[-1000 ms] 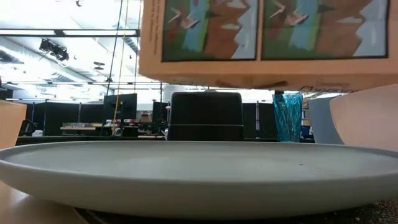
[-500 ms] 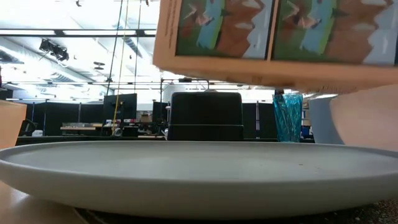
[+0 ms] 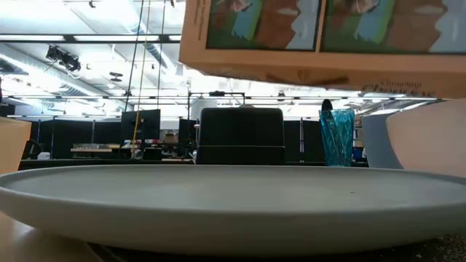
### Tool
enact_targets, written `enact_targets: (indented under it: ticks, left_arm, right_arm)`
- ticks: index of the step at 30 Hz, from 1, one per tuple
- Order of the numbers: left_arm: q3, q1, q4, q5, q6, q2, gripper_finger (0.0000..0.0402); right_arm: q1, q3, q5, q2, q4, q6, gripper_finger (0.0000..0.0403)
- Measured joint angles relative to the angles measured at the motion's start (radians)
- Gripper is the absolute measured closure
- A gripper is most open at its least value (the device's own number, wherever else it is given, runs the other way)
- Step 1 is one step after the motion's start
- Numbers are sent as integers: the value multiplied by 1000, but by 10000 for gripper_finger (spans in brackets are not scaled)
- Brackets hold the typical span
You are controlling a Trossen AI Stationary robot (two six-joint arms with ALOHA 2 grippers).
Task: Arrange a breakfast setting
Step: Pour the cereal into the orange bowl
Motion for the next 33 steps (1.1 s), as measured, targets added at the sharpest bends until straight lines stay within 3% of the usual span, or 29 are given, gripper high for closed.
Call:
enact_targets:
  ticks: [9,33]
  left_arm:
    - [63,0,-43,6,13,68,187]
    - [492,8,-365,-1,38,296,187]
  right_arm:
    - [-12,0,-19,0,45,-58,281]
    - [-12,0,-13,0,60,-103,281]
